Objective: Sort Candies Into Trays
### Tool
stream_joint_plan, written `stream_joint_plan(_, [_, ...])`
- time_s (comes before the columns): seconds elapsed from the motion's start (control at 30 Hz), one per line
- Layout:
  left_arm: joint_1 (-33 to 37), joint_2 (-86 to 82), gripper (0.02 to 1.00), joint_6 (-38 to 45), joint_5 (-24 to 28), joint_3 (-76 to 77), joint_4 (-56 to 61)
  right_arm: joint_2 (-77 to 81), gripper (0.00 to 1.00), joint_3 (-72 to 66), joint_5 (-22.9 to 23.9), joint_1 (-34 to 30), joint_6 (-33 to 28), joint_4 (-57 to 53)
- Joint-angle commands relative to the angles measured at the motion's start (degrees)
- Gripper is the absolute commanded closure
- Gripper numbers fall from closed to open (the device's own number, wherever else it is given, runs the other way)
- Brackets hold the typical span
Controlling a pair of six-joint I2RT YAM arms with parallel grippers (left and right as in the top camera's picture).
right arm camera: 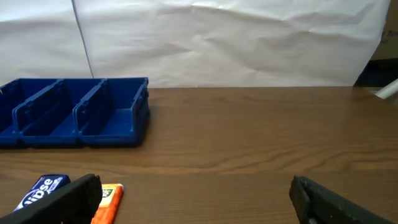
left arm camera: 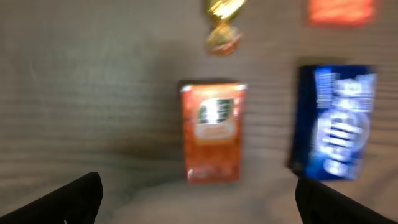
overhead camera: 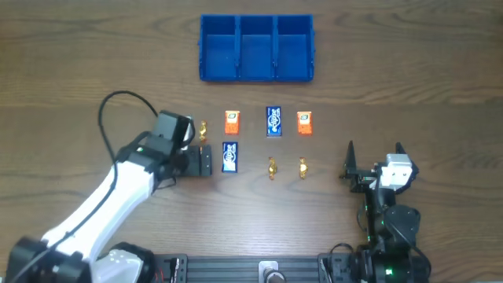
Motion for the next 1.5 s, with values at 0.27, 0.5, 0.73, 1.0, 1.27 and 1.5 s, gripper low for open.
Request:
stream_joint_plan(0.27, [-2.4, 12.9, 0.056, -4.3, -8.0, 6.2, 0.1, -0.4, 0.003, -0.1, -0.3, -0.4, -0.8, -0.3])
stream_joint_plan(0.5, [-4.0, 16.3, 0.117, -4.4, -8.1, 7.2, 2.1, -0.4, 0.003, -0.1, -0.3, -0.4, -0.8, -0.3])
stream_joint_plan(0.73, [-4.4, 17.9, 0.500, -5.4, -7.9, 7.2, 3.0, -0.4, 0.003, -0.1, -0.3, -0.4, -0.8, -0.3])
stream_joint_plan(1.0, [-4.4, 17.5, 0.748, -7.8, -7.5, 7.5, 3.5, -0.4, 0.003, -0.1, -0.3, -0.4, -0.8, -0.3])
stream_joint_plan(1.27, [-5.9, 13.7, 0.733, -7.8, -15.1, 30.3, -6.9, -0.4, 0.003, -0.1, -0.3, -0.4, -0.8, -0.3])
stream_joint_plan(1.5, [-3.7, 33.0, 0.735, -2.0, -17.5, 67.5, -17.2, -0.4, 0.003, -0.1, -0.3, -0.4, -0.8, -0.3])
